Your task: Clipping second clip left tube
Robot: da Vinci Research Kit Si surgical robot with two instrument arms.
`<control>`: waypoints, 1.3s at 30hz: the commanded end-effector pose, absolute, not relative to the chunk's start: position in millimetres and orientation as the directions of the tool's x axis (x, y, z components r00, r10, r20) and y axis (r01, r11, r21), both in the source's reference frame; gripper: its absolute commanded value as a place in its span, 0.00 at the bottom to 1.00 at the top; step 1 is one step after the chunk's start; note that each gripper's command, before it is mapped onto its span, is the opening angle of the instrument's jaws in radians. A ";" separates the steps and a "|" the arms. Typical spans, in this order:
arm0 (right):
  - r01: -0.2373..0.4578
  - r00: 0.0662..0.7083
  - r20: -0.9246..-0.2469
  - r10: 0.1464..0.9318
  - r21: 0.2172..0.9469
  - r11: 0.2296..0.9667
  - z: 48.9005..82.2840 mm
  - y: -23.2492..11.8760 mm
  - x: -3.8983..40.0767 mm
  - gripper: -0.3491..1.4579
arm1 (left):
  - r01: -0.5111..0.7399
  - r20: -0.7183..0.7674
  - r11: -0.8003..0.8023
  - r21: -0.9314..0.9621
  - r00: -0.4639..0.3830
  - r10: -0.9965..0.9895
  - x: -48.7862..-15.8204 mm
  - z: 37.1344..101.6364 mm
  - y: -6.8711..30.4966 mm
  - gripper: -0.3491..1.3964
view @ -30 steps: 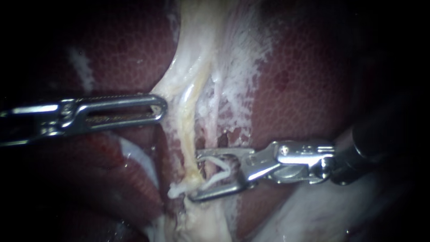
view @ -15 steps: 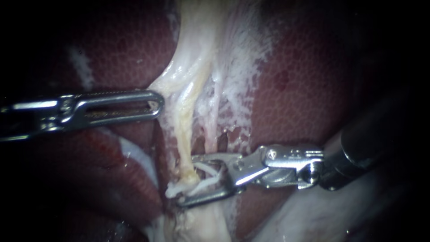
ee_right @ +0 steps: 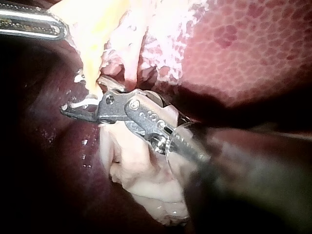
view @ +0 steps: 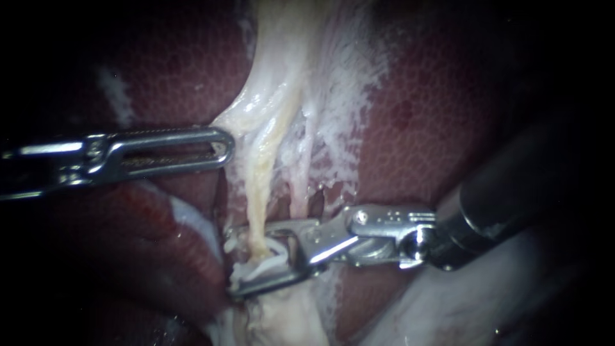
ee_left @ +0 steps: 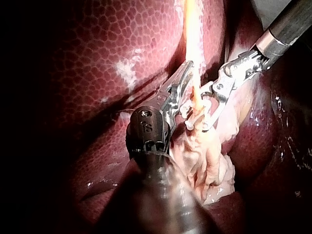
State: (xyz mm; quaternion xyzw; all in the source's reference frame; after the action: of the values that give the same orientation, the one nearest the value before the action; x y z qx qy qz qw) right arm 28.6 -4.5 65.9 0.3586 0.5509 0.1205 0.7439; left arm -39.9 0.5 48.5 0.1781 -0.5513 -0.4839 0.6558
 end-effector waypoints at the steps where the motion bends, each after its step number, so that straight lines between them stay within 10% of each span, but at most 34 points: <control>1: 0.217 0.363 -0.733 0.575 0.666 0.713 65.6 -4.3 28.4 0.49 | 0.439 0.551 0.468 0.767 -0.076 -0.831 -39.8 48.5 0.5 0.00; 25: 0.177 0.407 -0.649 0.643 0.747 0.641 66.7 -5.3 27.0 0.39 | 0.440 0.552 0.468 0.766 -0.077 -0.831 -39.7 48.7 0.6 0.00; 34: 0.124 0.421 -0.550 0.721 0.823 0.555 66.8 -4.7 26.9 0.00 | 0.441 0.552 0.468 0.766 -0.077 -0.831 -39.7 48.7 0.6 0.00; 39: 0.105 0.416 -0.538 0.733 0.830 0.548 66.6 -3.9 26.9 0.00 | 0.441 0.552 0.468 0.766 -0.077 -0.830 -39.7 48.7 0.6 0.00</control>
State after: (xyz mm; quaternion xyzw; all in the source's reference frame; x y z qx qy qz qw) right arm 26.8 -3.9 66.6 0.4241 0.4941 0.2180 0.7270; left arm -39.7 0.6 48.7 0.1767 -0.5511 -0.4847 0.6558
